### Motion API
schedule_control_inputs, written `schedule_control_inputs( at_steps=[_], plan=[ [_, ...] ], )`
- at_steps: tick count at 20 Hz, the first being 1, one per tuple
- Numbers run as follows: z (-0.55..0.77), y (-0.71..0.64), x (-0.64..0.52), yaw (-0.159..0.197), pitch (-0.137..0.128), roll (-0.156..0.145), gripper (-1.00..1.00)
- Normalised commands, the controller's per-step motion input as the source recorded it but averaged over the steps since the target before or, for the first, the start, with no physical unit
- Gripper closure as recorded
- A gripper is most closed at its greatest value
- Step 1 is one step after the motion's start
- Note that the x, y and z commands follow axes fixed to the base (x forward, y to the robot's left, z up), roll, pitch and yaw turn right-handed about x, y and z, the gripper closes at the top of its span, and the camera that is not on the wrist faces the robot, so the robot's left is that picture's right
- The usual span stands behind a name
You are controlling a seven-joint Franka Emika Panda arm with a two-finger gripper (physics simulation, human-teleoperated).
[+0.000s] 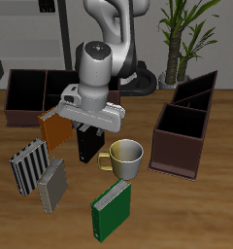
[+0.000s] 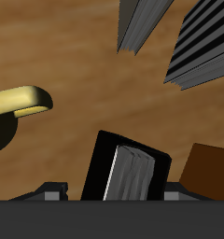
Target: Place the black book into the left desk caddy's left compartment
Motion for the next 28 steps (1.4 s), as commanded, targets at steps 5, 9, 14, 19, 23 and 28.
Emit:
schedule_control_inputs(
  at_steps=[5,9,14,19,23,28],
  plan=[
    [0.09,0.05,0.00,-0.005,-0.011,0.014,1.00],
    [0.36,0.18,-0.03,0.018,-0.031,0.019,1.00],
    [0.44,0.22,-0.07,0.004,-0.033,-0.013,1.00],
    [0.64,0.22,-0.16,-0.017,-0.064,-0.011,1.00],
    [0.75,0.24,-0.26,-0.011,-0.083,-0.021,1.00],
    [0.42,0.27,-0.19,-0.010,-0.049,0.019,1.00]
  ],
)
